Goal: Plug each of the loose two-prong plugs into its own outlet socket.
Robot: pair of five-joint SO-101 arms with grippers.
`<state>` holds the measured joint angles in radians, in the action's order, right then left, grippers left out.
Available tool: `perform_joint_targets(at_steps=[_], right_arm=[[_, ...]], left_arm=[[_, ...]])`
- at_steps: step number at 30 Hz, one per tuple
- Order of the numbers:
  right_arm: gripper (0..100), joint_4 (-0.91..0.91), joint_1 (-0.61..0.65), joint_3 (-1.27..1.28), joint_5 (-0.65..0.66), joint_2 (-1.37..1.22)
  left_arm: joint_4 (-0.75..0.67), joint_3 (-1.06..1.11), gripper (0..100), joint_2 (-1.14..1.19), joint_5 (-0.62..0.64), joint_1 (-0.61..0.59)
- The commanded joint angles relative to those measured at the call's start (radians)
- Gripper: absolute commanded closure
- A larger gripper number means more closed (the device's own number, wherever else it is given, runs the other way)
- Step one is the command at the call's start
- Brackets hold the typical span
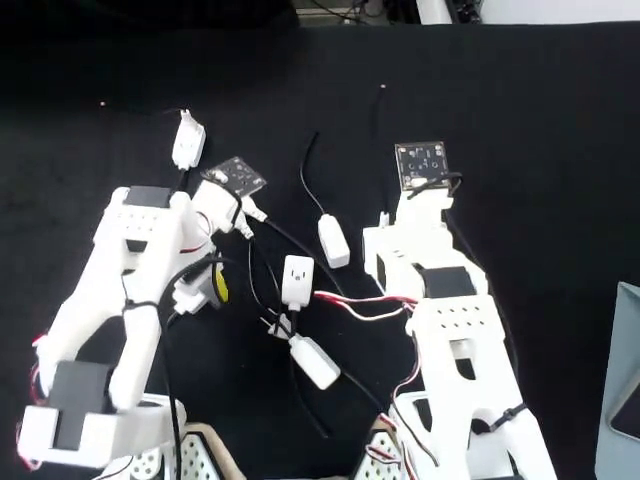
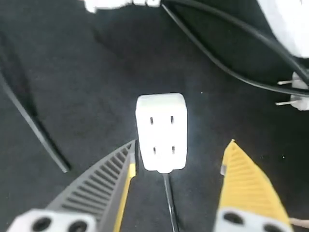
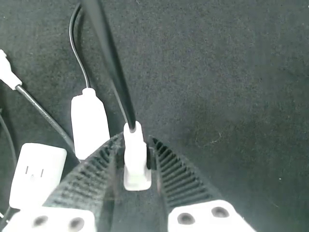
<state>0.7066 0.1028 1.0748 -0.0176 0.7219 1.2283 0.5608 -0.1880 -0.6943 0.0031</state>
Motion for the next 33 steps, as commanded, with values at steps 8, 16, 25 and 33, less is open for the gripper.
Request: perform_joint_targets(at_steps=[8, 16, 25, 33], right_arm=[[98.7, -0.020, 0.184, 0.012, -0.005, 0.105], [98.7, -0.270, 0.388, 0.099, 0.002, 0.147], [98.7, -0.422, 0.601, 0.038, 0.035, -0.051], [98.7, -0.414, 0.721, -0.004, 0.035, -0.099]], left_arm=[[0.097, 0.042, 72, -0.476, 0.152, -0.251], [0.097, 0.220, 72, -0.704, 0.348, -0.486], [0.041, 0.443, 72, -0.839, 0.535, -0.559], [-0.176, 0.452, 71, -0.862, 0.539, -0.456]])
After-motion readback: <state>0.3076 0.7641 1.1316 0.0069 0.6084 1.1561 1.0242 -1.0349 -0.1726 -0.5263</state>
